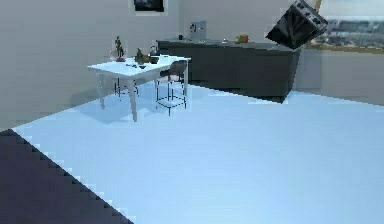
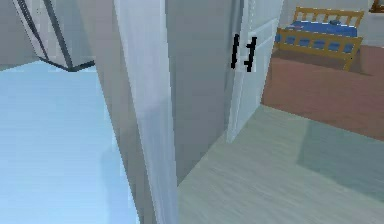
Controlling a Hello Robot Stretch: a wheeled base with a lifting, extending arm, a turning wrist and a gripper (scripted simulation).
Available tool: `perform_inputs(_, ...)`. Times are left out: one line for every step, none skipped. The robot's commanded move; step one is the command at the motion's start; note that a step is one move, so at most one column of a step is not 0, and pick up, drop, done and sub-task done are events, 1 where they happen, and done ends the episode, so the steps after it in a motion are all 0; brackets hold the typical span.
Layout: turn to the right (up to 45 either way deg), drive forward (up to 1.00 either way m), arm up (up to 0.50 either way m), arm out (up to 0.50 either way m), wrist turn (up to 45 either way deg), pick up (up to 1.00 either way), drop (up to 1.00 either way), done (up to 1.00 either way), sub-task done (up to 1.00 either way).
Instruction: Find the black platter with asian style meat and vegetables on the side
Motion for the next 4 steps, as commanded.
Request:
perform_inputs(0.0, 0.05, 0.00, 0.00, 0.0, 0.00, 0.00, 0.00, 0.00)
perform_inputs(-33.0, 0.00, 0.00, 0.00, 0.0, 0.00, 0.00, 0.00, 0.00)
perform_inputs(0.0, 1.00, 0.00, 0.00, 0.0, 0.00, 0.00, 0.00, 0.00)
perform_inputs(0.0, 1.00, 0.00, 0.00, 0.0, 0.00, 0.00, 0.00, 0.00)
